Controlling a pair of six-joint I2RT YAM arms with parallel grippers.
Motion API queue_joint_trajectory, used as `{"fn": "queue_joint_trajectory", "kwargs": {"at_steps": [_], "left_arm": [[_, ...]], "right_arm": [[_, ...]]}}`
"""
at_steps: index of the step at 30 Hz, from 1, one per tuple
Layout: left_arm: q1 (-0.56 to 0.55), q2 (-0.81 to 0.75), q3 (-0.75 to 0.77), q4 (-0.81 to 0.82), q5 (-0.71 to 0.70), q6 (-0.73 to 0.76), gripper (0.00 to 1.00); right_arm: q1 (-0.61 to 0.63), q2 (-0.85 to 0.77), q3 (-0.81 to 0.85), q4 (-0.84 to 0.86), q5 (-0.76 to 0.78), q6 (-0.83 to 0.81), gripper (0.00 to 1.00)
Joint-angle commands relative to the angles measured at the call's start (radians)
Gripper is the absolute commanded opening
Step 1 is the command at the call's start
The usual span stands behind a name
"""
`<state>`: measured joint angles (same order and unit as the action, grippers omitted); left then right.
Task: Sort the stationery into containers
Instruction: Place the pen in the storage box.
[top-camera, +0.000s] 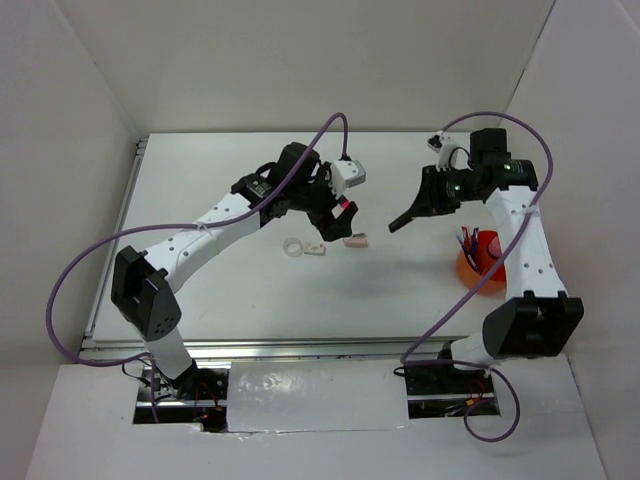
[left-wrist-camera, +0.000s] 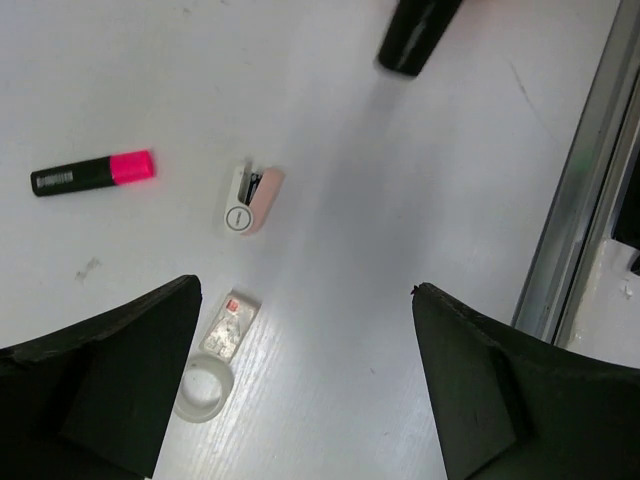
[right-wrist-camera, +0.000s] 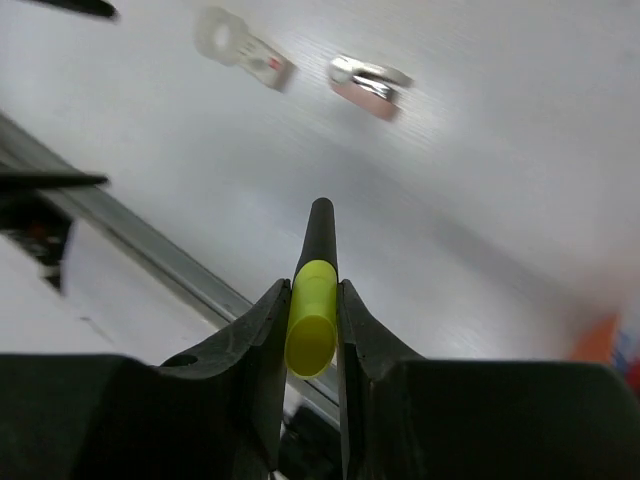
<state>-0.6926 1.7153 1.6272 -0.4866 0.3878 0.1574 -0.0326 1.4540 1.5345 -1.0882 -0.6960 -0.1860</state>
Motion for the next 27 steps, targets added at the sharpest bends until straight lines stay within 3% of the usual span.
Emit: {"fn": "queue_joint_trajectory", "kwargs": {"at_steps": [1, 7, 13, 18, 24, 27], "left_arm": [[0.031, -0.008, 0.010, -0.024, -0.020, 0.005, 0.99], [0.061, 0.003, 0.017, -0.052, 0.011, -0.009, 0.99], [0.061, 0.007, 0.040, -0.073, 0.013, -0.007, 0.99], [0.061, 0.003, 0.034, -0.079, -0.003, -0.001, 0.99], [0.061, 0.035, 0.088, -0.102, -0.040, -0.012, 0.99], [0.064, 0.037, 0.091, -0.098, -0.085, -0.009, 0.99]], "right_arm": [[0.003, -0.142, 0.016, -0.163, 0.344, -0.171, 0.00], [0.007, -0.253, -0.054, -0.245, 0.730, -0.234, 0.00], [-0.029, -0.337, -0.206, -0.174, 0.978, -0.257, 0.00], [-0.101, -0.347, -0.147, -0.136, 0.848, -0.267, 0.00], [-0.196, -0.209, 0.126, -0.239, 0.474, -0.265, 0.00], [-0.223, -0.129, 0.214, -0.217, 0.481, -0.265, 0.00]]}}
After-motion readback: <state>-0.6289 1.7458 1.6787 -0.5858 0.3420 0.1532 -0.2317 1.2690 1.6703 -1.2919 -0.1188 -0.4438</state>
